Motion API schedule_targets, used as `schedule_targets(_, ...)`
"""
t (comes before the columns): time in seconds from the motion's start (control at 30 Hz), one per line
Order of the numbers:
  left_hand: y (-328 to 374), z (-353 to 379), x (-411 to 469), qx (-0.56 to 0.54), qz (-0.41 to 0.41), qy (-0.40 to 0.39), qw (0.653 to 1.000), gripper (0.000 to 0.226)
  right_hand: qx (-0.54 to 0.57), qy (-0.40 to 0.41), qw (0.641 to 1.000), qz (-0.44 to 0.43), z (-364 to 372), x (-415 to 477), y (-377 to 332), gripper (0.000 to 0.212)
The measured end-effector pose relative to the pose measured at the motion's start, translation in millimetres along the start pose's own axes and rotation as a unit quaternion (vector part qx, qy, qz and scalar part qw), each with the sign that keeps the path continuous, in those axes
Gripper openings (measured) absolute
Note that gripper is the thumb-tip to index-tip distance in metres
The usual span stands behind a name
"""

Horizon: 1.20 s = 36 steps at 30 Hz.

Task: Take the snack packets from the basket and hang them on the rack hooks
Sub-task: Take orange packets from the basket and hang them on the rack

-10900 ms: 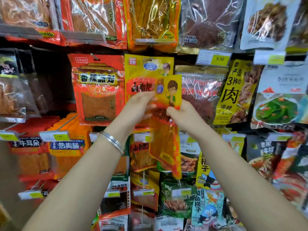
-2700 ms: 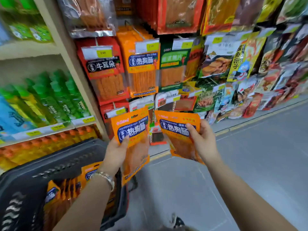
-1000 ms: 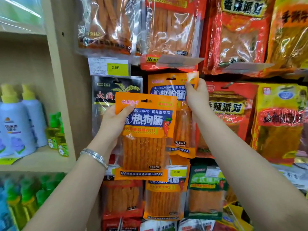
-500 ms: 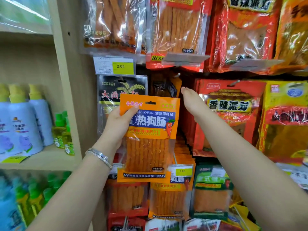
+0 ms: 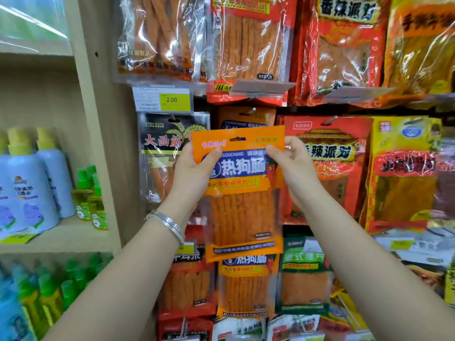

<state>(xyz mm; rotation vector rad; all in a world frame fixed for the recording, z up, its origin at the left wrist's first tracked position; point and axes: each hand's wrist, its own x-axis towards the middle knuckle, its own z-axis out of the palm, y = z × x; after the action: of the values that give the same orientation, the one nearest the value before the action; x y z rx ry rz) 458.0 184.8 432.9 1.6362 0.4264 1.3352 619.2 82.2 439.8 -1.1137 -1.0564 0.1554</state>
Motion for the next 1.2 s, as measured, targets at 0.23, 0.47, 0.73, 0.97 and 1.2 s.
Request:
schedule_targets(0.23, 21, 16, 7, 0.325, 0.270, 0.010, 0.906, 0.077, -0.009, 0.142, 0.987, -0.075, -5, 21, -17, 0.016)
schedule_targets(0.47, 37, 33, 20, 0.251, 0.239, -0.077, 0.935, 0.074, 0.039, 0.169, 0.985, -0.013, 6, 41, -19, 0.015)
schedule_targets(0.73, 39, 28, 20, 0.205, 0.219, -0.104, 0.948, 0.071, -0.184, 0.203, 0.958, -0.088, 10, 58, -4, 0.012)
schedule_targets(0.97, 37, 21, 25, 0.206, 0.227, -0.118, 0.944, 0.067, -0.385, 0.191, 0.900, -0.072, 13, 79, 3, 0.018)
schedule_targets(1.2, 35, 18, 30, 0.190, 0.231, -0.131, 0.945, 0.066, -0.363, 0.136, 0.922, 0.007, 29, 88, 14, 0.011)
